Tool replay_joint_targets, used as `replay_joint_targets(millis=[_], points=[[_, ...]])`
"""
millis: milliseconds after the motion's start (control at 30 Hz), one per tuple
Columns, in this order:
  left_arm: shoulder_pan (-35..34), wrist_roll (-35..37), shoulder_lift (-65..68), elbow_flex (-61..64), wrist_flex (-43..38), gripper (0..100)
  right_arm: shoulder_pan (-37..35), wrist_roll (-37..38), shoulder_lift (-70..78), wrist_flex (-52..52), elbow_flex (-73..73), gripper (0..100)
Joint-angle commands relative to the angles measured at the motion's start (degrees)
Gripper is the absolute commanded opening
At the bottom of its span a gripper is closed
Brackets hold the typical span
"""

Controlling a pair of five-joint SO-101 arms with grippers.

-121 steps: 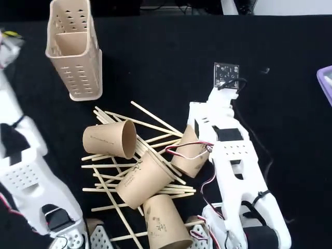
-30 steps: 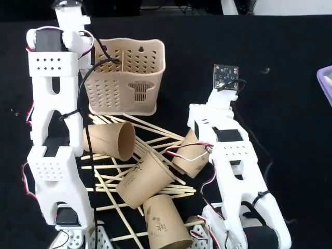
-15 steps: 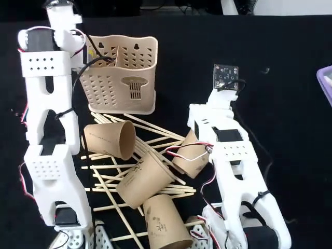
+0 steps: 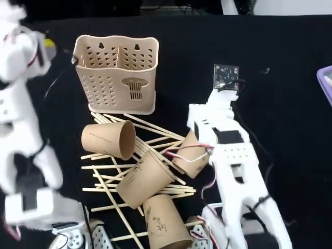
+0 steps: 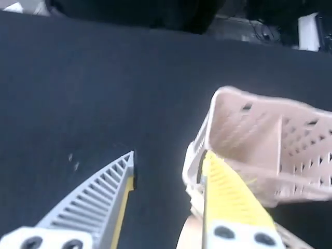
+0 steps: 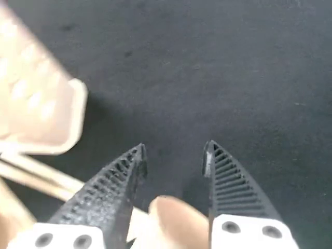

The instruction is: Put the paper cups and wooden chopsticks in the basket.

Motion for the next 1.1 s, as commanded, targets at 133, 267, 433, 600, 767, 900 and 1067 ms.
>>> replay_joint_targets(millis=[133,267,433,600,767,900,1067], points=[[-7.16,-0.44,-23.74,49.27,-12.31,22,-19.78,-0.09,-16.31,12.48,0.57,18.7],[-10.77,0.00,-30.95,69.41,-24.26,22,-29.19,-0.53,-17.01,9.93,3.03,18.8],[-14.46,7.82,-37.10,90.68,-42.37,22,-38.95,-0.53,-17.01,5.36,5.93,18.8],[-17.45,14.68,-41.14,103.69,-56.09,22,-43.25,-0.62,-16.92,3.34,6.37,18.8],[-17.89,19.43,-43.08,113.89,-66.99,22,-46.33,-5.10,-16.92,2.37,6.55,27.9],[-17.80,19.34,-43.52,117.85,-71.74,22,-46.42,-5.98,-14.20,-4.66,9.71,29.7],[-17.80,19.34,-43.52,118.37,-72.35,22,-46.59,-5.98,-4.70,-15.30,11.47,25.6]])
